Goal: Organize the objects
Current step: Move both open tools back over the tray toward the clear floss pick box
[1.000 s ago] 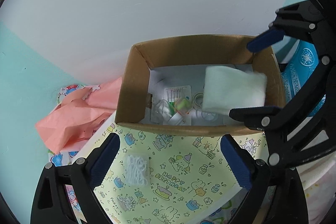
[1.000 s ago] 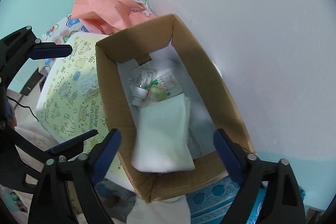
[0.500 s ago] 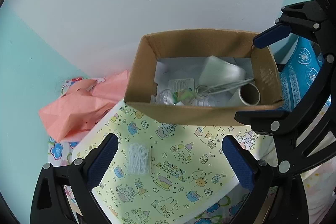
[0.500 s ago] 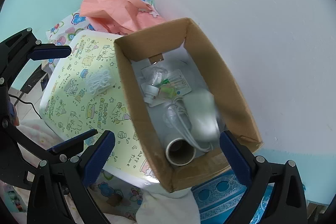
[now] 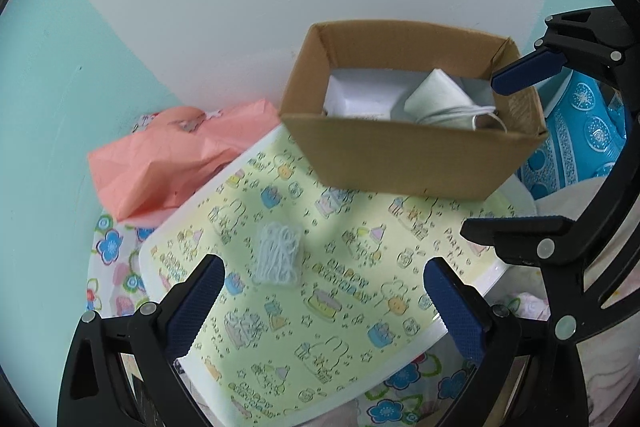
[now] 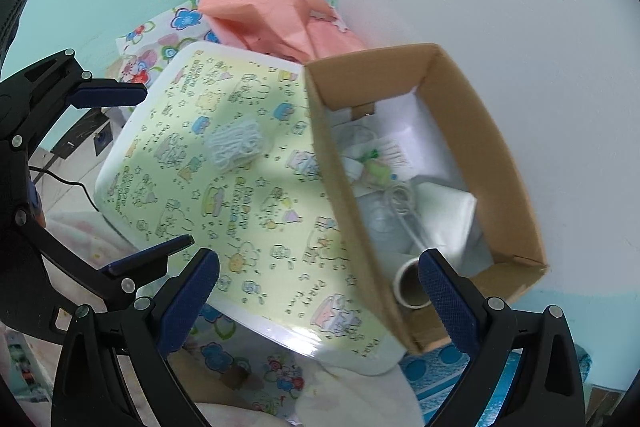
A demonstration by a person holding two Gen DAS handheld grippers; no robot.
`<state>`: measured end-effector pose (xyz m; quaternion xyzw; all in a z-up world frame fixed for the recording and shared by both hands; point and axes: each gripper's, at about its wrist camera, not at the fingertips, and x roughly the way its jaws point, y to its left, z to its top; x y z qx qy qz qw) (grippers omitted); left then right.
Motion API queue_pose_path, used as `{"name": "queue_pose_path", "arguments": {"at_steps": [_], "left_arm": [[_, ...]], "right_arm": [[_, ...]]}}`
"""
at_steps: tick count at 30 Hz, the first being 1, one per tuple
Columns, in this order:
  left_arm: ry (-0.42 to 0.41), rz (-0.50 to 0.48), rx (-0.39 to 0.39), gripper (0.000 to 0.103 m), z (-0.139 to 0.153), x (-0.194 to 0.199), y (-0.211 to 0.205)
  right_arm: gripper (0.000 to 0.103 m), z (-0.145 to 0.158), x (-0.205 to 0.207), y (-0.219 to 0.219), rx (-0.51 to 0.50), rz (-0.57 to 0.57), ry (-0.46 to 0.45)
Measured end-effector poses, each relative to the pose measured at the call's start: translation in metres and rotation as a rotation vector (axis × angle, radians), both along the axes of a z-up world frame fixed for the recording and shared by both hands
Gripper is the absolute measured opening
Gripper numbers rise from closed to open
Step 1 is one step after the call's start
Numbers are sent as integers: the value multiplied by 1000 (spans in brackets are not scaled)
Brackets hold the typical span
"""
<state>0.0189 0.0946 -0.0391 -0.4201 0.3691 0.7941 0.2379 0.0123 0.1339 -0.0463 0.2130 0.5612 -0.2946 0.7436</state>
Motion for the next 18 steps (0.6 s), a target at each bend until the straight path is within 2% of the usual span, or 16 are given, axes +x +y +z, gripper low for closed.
{"name": "queue_pose_path", "arguments": {"at_steps": [18], "left_arm": [[-34,91,12,101,-18,10,-65]], "right_arm": [[101,-27,36,35,30,68,-3]]}}
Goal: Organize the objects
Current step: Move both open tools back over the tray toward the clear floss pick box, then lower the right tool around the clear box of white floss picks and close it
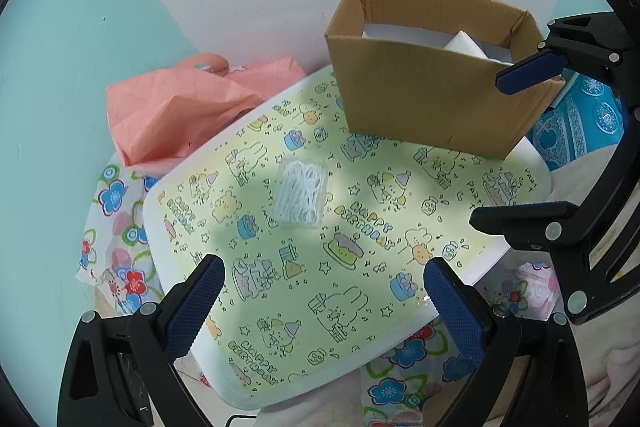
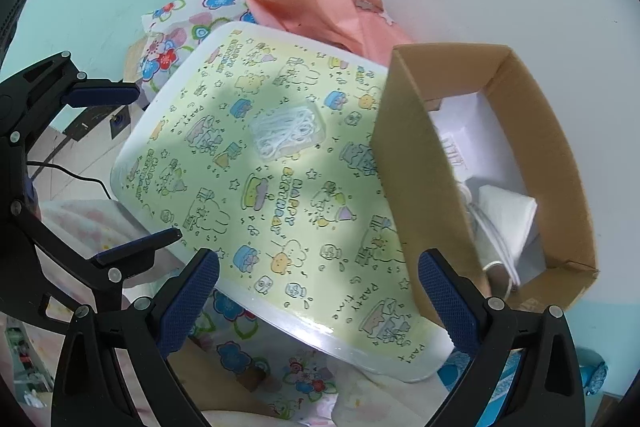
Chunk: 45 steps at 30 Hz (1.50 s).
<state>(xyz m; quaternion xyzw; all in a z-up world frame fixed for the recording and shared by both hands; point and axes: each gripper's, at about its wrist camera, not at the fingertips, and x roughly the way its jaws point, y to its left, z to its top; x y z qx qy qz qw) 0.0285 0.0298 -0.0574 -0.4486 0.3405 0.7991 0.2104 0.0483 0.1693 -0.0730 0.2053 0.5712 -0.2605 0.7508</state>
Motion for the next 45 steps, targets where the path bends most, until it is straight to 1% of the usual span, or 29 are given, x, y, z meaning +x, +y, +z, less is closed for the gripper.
{"name": "queue_pose_path", "arguments": {"at_steps": [4,9,12,17,22,31,38,45], "left_arm": [[-11,14,8,101,-7,-1,-8],[-35,32,20,101,-17,-3,-19],[-39,32,11,101,-24,-5,-23],[-54,47,25,101,-33,-11,-32],[-85,75,33,101,-42,-20,-43],[-124,137,61,101,-55,-41,-64],[-132,138,48,101,-66,-55,-67],[-144,136,46,101,-78,-68,-69]], "right_arm": [[101,-7,6,4,-1,6,-5],[101,-20,17,10,-17,23,27],[101,-27,22,11,-4,27,33],[101,-40,30,9,17,22,49],[101,-54,42,4,43,20,67],[101,-71,62,-6,54,27,80],[101,-85,71,-15,63,27,90],[101,-99,83,-24,51,47,105]]}}
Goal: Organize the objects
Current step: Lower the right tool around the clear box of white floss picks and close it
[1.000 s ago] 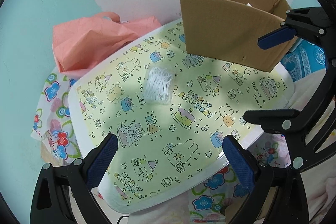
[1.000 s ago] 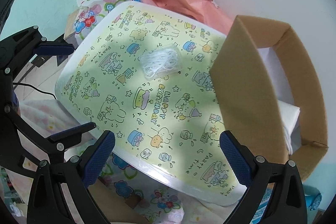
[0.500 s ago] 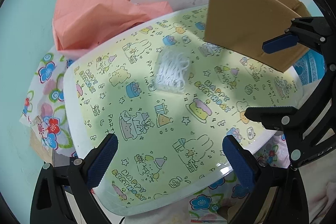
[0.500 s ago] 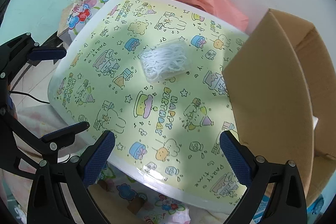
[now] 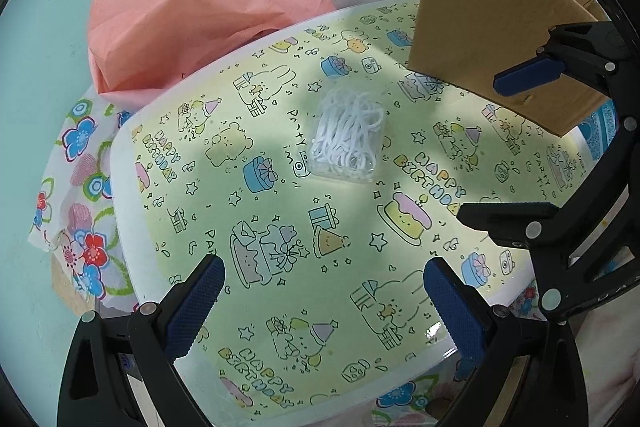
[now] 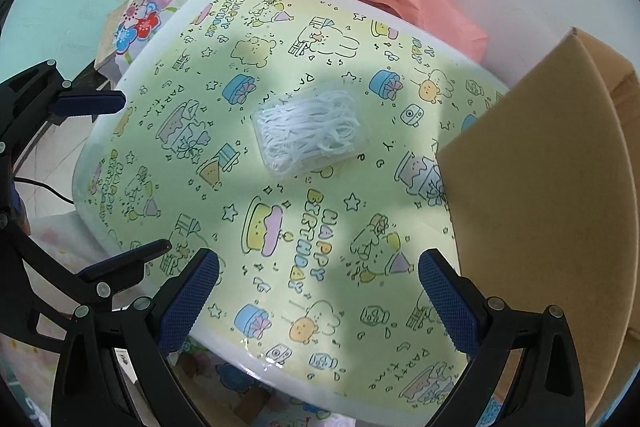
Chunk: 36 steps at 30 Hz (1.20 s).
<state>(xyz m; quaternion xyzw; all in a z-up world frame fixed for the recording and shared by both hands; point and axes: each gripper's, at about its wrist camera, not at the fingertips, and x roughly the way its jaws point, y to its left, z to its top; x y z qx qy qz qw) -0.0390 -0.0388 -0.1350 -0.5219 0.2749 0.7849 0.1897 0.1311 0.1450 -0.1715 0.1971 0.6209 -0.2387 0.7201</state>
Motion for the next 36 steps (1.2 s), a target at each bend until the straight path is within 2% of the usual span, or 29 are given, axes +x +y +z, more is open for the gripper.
{"name": "queue_pose_path", "arguments": {"at_steps": [11,19,34,36], "left_arm": [[-22,-3,-12,101,-21,-24,-5],[-3,-72,-56,100,-27,-38,1],[-26,-53,-79,100,-43,-65,-19],[-22,-53,-71,100,-41,-68,-19]], "right_arm": [[101,-25,23,-15,12,42,3],[101,-33,37,-30,-10,78,-4],[101,-59,61,-46,-14,99,-22],[96,-61,62,-49,-13,87,-32]]}}
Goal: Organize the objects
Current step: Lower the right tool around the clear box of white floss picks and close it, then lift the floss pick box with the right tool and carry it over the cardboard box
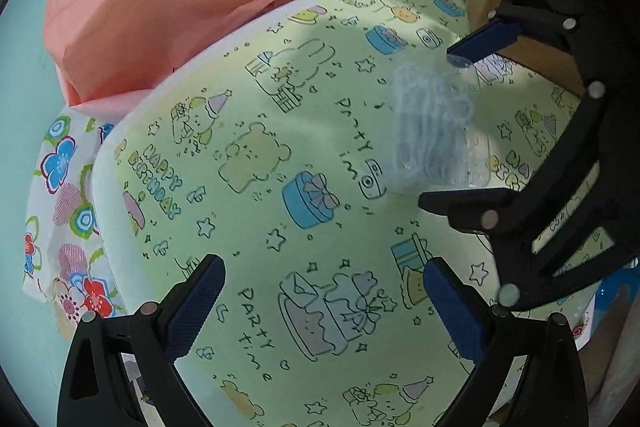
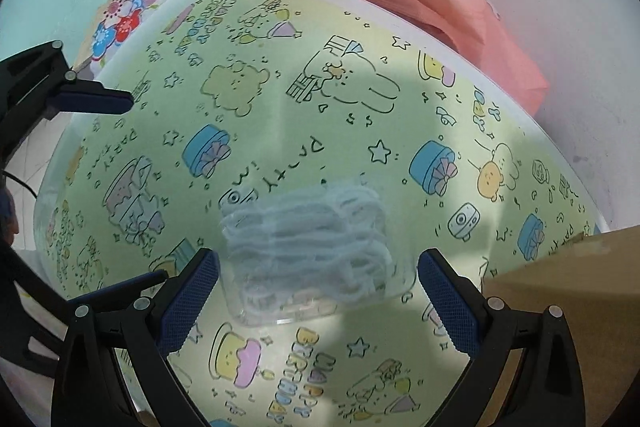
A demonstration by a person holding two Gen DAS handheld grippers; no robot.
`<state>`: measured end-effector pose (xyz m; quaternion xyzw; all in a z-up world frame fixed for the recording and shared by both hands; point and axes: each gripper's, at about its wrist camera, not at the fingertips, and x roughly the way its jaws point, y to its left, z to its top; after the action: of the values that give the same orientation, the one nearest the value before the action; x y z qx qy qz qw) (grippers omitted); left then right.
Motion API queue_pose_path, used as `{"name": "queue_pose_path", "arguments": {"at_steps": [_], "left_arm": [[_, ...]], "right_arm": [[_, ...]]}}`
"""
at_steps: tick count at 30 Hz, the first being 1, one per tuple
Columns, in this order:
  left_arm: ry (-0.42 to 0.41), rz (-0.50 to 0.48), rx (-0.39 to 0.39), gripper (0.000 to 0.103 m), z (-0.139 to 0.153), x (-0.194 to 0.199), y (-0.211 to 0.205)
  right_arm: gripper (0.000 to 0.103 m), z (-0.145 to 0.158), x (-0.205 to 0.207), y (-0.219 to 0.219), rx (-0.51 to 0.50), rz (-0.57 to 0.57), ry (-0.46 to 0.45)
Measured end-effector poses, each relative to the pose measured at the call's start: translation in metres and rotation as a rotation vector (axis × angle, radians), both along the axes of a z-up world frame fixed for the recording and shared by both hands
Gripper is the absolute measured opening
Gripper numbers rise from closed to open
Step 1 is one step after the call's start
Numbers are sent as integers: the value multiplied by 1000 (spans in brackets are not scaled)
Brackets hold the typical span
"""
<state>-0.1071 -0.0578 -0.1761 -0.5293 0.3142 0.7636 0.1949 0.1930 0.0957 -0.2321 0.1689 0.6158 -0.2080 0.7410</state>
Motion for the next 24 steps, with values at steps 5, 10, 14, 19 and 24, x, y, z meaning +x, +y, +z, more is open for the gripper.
{"name": "queue_pose_path", "arguments": {"at_steps": [5,10,14,19,24], "left_arm": [[-9,6,18,100,0,-4,-2],[-7,0,7,100,-1,0,-1],[1,-1,28,100,6,8,4],[12,7,50,100,15,21,10],[23,3,26,100,22,39,13]], "right_arm": [[92,2,0,-2,-30,-4,-25],[90,6,-3,5,-35,39,-6],[90,19,-16,7,-33,23,-16],[90,38,-35,13,-33,-3,-29],[90,55,-50,24,-31,-22,-34]]}}
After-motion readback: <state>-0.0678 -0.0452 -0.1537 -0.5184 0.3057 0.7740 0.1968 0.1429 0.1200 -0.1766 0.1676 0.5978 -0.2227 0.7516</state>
